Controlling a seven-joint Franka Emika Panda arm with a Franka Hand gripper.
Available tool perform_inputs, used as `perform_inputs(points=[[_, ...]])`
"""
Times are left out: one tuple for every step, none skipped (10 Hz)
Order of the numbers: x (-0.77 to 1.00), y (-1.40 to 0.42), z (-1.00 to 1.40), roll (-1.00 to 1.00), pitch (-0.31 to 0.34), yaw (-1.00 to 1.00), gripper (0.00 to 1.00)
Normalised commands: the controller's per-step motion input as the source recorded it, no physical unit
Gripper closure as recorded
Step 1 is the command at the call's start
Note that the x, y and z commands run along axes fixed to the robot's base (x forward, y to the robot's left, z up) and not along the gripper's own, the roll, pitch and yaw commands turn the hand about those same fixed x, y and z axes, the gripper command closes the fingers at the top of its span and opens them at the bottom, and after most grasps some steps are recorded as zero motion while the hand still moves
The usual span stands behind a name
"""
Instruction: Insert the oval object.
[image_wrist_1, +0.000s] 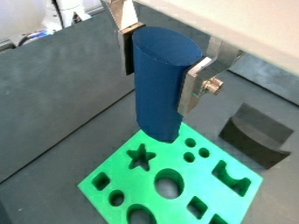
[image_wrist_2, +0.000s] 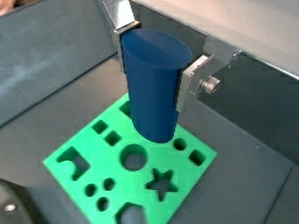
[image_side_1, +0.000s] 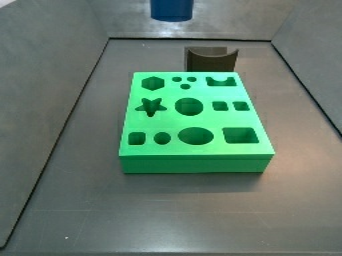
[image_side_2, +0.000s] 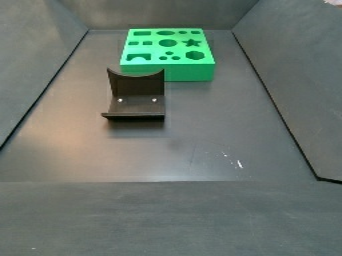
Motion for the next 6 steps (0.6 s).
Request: perform_inputs(points=[[0.25,-0.79,-1.0,0.02,0.0,0.13,1.0],[0.34,-0.72,-1.0,0.03,0.0,0.09,1.0],[0.39,-0.67,-1.0,0.05,0.0,0.09,1.0],[0.39,-0.57,-1.0,0.09,0.0,0.1,1.0],[0.49,-0.51,-1.0,0.05,-0.001,0.0,1.0],[0.49,-0.27,-1.0,0.11,0.0,-0.12,1.0]])
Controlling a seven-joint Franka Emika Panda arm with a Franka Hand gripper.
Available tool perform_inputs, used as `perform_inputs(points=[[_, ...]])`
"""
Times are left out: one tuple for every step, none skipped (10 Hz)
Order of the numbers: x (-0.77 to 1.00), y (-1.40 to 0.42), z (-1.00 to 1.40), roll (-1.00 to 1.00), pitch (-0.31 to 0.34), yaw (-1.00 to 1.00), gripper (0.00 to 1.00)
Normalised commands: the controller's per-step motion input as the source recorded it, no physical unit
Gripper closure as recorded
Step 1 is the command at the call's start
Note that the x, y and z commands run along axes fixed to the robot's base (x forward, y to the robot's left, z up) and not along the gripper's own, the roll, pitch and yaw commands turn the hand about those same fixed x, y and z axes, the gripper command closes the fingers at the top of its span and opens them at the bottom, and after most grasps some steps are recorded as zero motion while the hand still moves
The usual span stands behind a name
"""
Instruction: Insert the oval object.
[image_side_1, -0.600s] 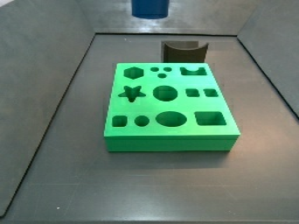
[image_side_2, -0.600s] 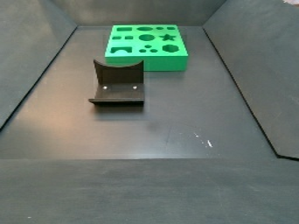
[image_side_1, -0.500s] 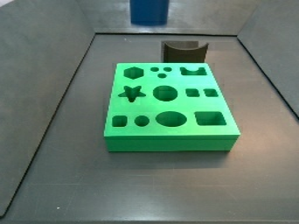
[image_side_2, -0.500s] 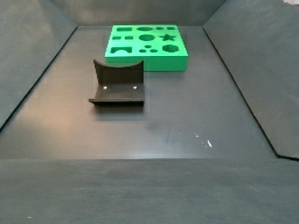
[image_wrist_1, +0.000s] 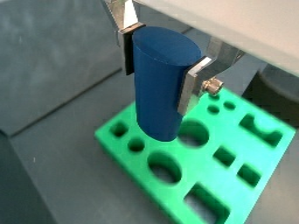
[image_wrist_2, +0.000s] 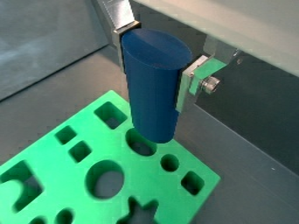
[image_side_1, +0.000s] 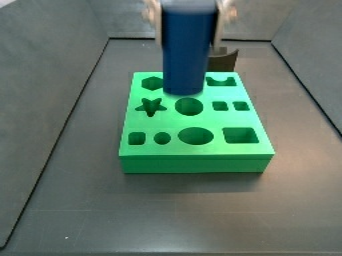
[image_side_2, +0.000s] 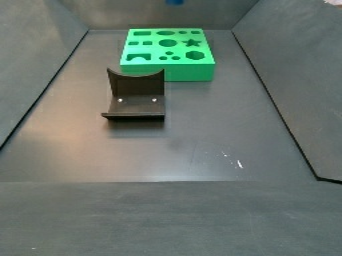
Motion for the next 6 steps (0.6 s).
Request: perform_inputs(points=[[0.32,-0.21,-0.96,0.19,0.0,-0.01,1.0],[0.11,-0.1,-0.94,0.21,0.0,0.0,1.0],[0.03,0.0,-0.79,0.21,0.0,0.0,1.0],[0.0,0.0,-0.7,0.16,0.0,0.0,1.0],[0.0,0.0,-0.62,0.15,0.0,0.0,1.0],[0.0,0.0,-0.48,0.08,0.0,0.0,1.0]])
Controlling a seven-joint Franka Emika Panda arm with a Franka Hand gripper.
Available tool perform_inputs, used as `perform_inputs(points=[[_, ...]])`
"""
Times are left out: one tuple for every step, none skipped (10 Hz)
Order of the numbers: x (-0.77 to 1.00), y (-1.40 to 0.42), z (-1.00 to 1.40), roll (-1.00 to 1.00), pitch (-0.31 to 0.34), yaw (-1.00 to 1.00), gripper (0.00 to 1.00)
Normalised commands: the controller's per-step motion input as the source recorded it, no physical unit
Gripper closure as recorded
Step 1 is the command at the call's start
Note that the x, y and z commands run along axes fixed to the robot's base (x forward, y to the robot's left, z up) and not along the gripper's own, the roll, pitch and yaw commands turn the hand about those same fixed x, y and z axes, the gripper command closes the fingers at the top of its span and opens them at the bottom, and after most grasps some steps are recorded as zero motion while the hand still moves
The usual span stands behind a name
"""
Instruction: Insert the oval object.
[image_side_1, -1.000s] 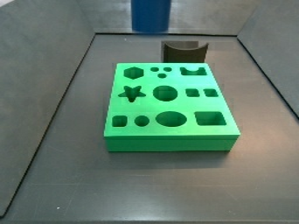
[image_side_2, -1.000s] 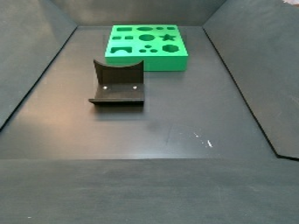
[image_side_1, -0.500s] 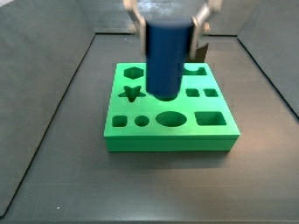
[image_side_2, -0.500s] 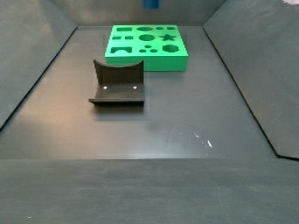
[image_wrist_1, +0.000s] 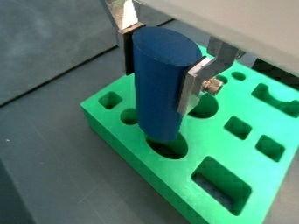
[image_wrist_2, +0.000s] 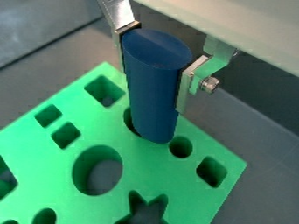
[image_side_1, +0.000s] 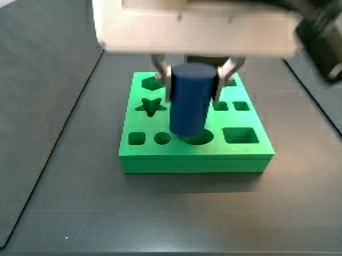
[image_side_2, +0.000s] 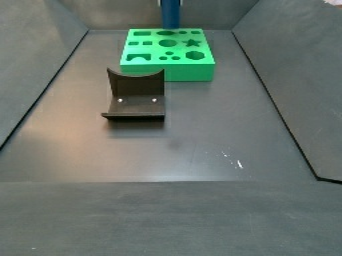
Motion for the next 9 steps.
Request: perform_inputs(points=[[0.17,-0.02,-0.44,0.01,0.01,0.0,1.0],[0.37,-0.01,-0.31,0.0,0.076,-0.1,1.0],[0.55,-0.03,-0.13,0.0,0.163,-0.11,1.0],[0.67,-0.01,-0.18,0.06,0.187,0.0,1.0],[0.46,-0.07,-0.3,0.02,0.1,0.0,1.0],[0.03,-0.02,-0.65,0.03,-0.043,0.0,1.0],[-0.05,-0.01,-0.7,0.05,-0.124,0.0,1.0],[-0.04,-0.03,-0.58,0.02,-0.124,0.0,1.0],[0.0,0.0,-0.29,0.0,-0.066,0.0,1.0]])
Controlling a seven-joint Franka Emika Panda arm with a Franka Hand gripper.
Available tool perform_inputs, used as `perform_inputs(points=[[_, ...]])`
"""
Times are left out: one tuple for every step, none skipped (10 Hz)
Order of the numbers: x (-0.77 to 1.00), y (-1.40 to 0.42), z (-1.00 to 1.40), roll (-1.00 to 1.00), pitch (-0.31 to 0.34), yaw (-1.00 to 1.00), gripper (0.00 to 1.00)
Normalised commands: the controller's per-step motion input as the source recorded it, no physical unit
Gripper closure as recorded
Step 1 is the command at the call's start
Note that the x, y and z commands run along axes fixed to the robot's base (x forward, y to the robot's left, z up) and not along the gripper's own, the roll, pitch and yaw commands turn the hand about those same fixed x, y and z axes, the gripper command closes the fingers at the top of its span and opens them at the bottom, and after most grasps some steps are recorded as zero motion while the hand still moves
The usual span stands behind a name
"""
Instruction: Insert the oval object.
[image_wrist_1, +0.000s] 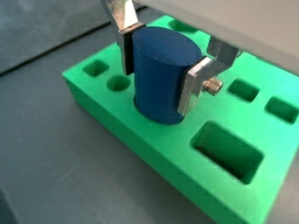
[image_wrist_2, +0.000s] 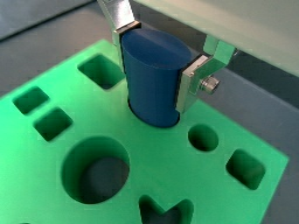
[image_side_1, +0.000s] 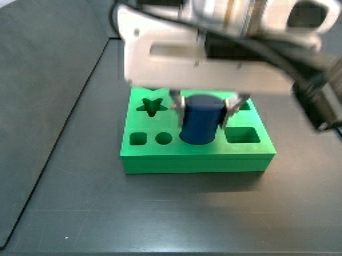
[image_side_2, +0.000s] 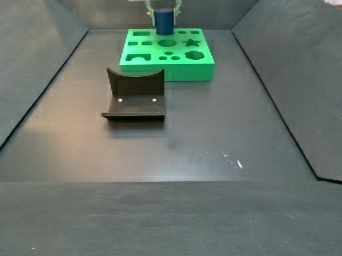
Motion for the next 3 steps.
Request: perform_inputs(points=[[0.0,0.0,-0.26,-0.04,-0.116,0.0,1.0],[-0.03,0.02,-0.29,-0.09,-0.164,0.0,1.0],[0.0,0.0,0.0,-0.01,0.0,0.0,1.0]])
